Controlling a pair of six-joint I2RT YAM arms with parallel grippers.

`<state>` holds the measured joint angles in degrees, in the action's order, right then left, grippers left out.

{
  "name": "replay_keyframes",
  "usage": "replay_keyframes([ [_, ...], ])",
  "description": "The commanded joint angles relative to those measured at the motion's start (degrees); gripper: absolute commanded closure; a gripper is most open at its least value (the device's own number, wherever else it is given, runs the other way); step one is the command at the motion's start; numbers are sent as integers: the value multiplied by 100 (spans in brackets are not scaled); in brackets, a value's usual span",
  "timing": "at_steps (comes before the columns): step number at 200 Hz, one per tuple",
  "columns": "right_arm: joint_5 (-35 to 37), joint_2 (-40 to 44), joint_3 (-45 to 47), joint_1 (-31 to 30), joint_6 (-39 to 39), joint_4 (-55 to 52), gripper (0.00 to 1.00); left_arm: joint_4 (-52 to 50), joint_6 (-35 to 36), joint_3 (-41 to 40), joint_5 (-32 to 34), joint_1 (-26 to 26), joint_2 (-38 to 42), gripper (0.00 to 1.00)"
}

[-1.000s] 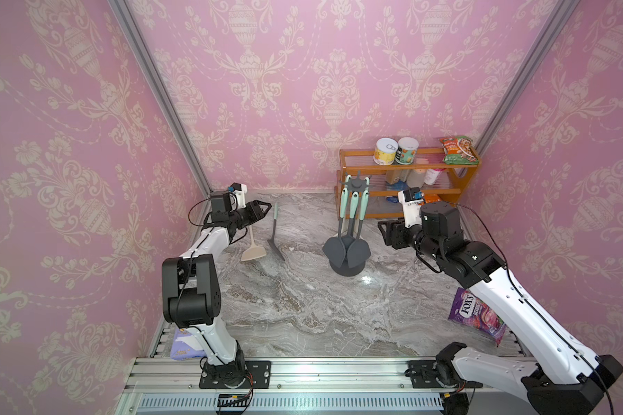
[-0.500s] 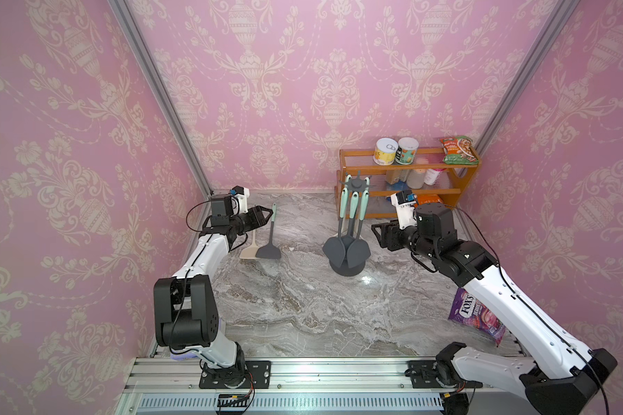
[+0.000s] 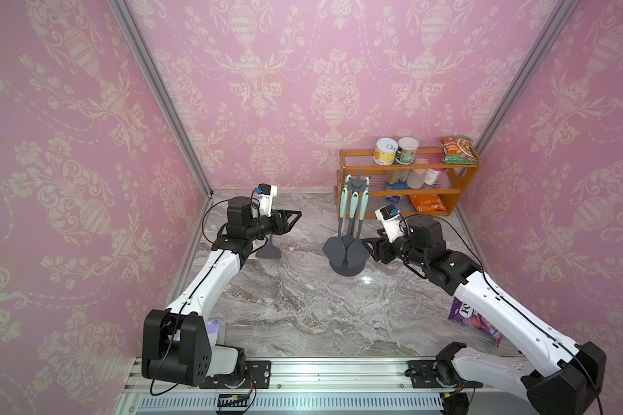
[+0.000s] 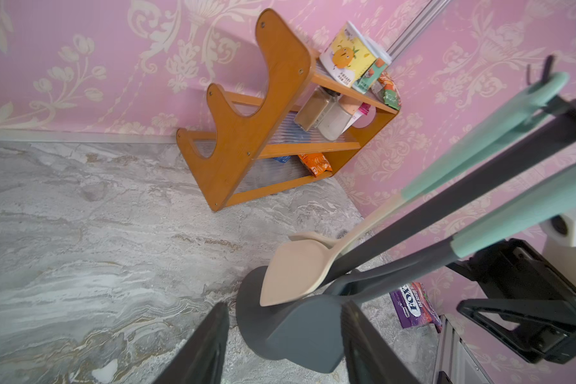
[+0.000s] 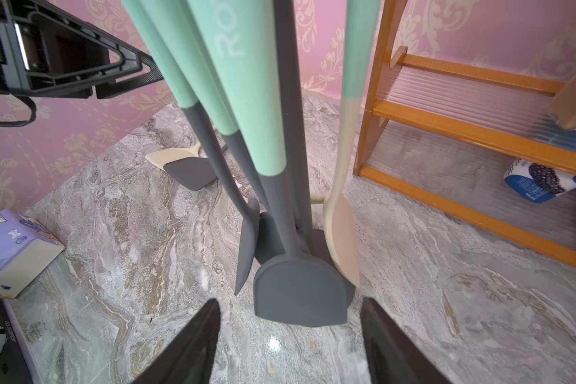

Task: Take the spatula off the kitchen utensil rack
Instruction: Take off the spatula from the rack.

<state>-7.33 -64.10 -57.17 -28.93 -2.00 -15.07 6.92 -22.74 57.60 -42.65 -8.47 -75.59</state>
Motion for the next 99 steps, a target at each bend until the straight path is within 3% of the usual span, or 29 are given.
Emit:
replay_keyframes([
  [1, -193, 176, 186, -42, 342, 666, 30, 368, 521, -170, -321, -450, 336, 41],
  [39, -277, 52, 297, -33, 519, 1390, 30, 552, 1361, -268, 597, -1295, 576, 40],
  [63, -201, -93, 237, -41, 640, 1673, 30, 972, 1470, -332, 1005, -1447, 468, 40],
  [99, -147, -278, 144, -34, 836, 2001, 31, 1544, 1469, -246, 1045, -1560, 128, 42],
])
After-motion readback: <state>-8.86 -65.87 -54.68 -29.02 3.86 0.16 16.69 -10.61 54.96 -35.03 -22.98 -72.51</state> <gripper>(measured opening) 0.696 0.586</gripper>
